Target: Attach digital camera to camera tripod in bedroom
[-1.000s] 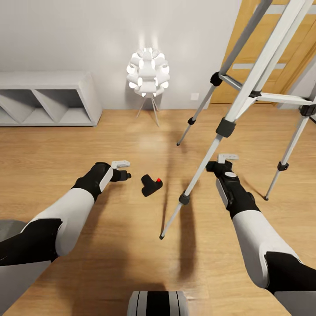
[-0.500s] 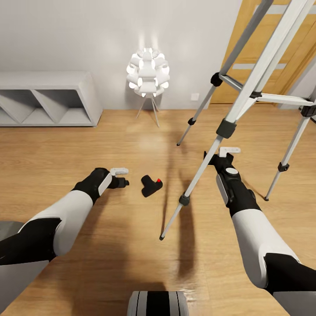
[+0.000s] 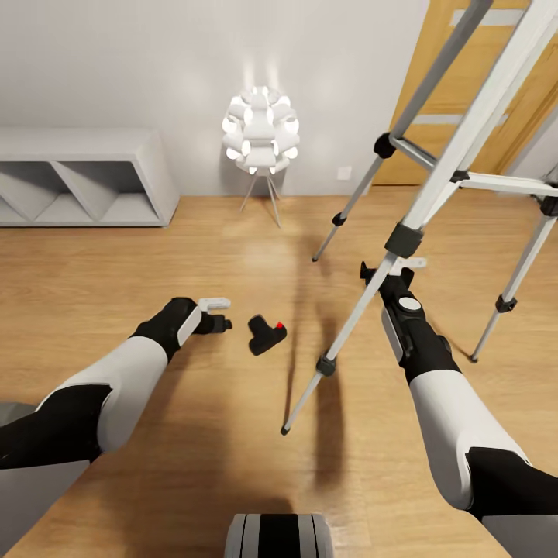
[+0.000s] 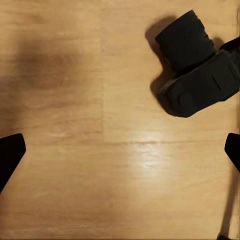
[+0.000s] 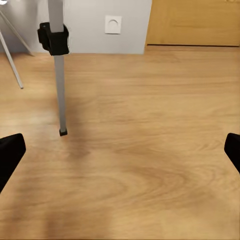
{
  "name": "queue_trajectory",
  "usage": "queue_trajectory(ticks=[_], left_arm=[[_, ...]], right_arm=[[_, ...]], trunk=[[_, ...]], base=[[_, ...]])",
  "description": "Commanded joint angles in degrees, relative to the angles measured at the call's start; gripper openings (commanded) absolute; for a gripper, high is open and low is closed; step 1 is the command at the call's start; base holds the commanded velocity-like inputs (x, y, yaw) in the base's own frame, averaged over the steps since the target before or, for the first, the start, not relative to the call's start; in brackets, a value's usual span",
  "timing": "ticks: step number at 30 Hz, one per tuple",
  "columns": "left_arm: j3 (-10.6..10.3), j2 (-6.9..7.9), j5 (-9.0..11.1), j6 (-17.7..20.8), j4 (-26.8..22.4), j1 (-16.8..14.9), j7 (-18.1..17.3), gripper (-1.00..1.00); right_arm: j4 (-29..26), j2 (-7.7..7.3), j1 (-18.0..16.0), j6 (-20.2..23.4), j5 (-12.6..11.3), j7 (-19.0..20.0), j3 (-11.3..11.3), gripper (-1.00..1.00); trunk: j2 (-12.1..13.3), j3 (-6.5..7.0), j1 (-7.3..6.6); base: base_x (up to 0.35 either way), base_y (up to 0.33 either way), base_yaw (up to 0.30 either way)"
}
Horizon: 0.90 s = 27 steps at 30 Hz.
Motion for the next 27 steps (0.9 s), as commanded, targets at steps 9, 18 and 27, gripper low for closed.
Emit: queue_trajectory(ticks=[9, 18, 27], left_arm=[[0.19, -0.28, 0.08, 0.31, 2.01, -0.01, -0.02, 1.0], [0.19, -0.8, 0.09, 0.31, 2.09, -0.01, -0.02, 1.0], [0.19, -0.81, 0.09, 0.31, 2.1, -0.01, -0.01, 1.0]], right_arm=[[0.71, 0.08, -0.01, 0.44, 0.6, -0.04, -0.13, 1.0], [0.74, 0.04, -0.01, 0.54, 0.61, -0.02, -0.13, 1.0], [0.74, 0.04, -0.01, 0.47, 0.69, -0.03, -0.13, 1.0]], trunk=[[-0.01, -0.07, 0.02], [-0.01, -0.76, 0.02], [-0.01, -1.6, 0.02]], base=[[0.105, -0.037, 0.0], [0.002, -0.001, 0.0], [0.0, 0.0, 0.0]])
